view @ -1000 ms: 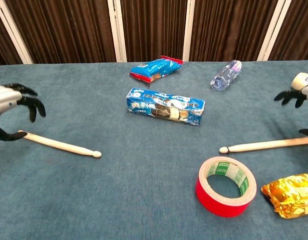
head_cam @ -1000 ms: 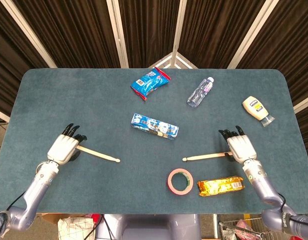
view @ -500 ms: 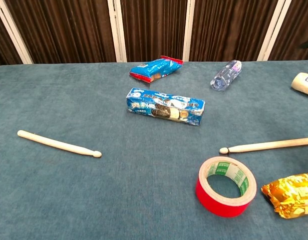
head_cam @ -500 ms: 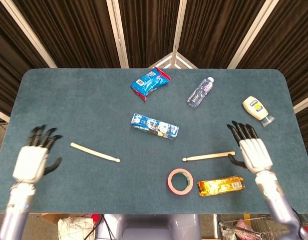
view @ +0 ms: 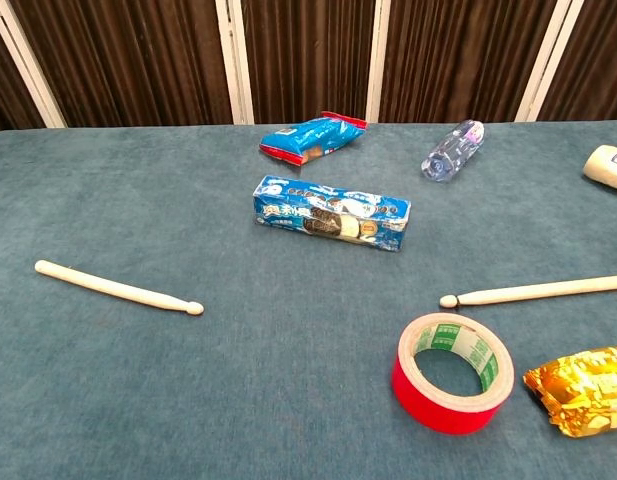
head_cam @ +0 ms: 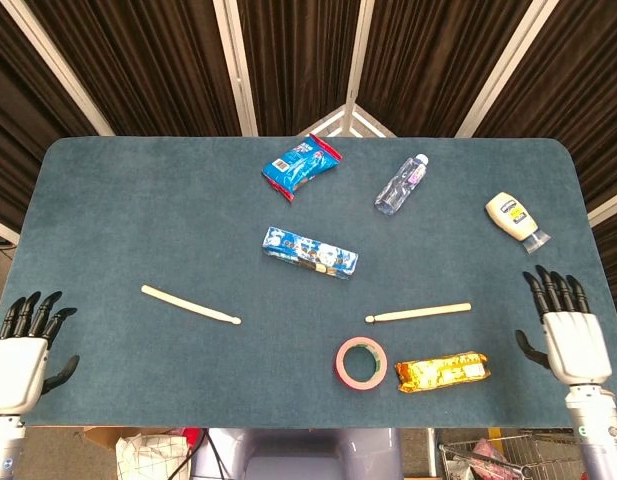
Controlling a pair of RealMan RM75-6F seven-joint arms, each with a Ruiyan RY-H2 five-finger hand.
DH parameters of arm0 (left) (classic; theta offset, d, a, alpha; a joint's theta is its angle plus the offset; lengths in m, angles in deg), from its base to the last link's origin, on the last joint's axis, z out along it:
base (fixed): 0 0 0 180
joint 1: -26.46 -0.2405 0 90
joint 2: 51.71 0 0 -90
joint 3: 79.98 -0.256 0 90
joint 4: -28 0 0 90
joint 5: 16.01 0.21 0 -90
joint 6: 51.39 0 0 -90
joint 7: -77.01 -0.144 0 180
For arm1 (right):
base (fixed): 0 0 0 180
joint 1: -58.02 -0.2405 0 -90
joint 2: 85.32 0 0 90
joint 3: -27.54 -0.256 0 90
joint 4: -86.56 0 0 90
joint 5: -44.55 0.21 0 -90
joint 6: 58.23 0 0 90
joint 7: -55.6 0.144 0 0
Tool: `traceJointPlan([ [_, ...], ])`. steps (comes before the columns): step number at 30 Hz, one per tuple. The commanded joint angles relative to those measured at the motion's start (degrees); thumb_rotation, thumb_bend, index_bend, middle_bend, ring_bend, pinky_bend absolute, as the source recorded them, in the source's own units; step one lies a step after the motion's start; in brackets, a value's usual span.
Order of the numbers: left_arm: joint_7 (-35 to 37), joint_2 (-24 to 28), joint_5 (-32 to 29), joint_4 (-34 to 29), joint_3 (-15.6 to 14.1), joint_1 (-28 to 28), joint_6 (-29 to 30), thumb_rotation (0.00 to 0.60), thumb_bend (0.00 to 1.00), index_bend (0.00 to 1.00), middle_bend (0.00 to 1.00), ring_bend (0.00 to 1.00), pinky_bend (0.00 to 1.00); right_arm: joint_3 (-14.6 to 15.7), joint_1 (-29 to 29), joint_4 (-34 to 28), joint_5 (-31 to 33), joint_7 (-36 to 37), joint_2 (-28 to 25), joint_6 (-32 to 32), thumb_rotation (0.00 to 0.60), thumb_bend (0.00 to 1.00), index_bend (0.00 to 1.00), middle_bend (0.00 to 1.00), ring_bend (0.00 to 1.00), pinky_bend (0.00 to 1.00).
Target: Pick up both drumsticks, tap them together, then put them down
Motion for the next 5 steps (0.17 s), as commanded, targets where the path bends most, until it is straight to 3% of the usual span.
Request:
traceJointPlan([
  [1,0.9,-0.4,-0.8,1.3,0.5,-0.2,-1.2,0.600,0.34,0.22,0.06,0.00,0.00,-0.7,1.3,3.0,1.4,1.1,0.7,0.6,0.600,0.36,0.06,0.02,0.03,0.04],
  [5,0.7,-0.6,-0.6,2.1,1.1,-0.4,-0.9,0.600,0.34,0.22,0.06,0.00,0.00,-1.0,1.6,4.2,2.7,1.4,0.8,-0.3,0.600,0.36,0.06,0.02,0.03,0.04],
])
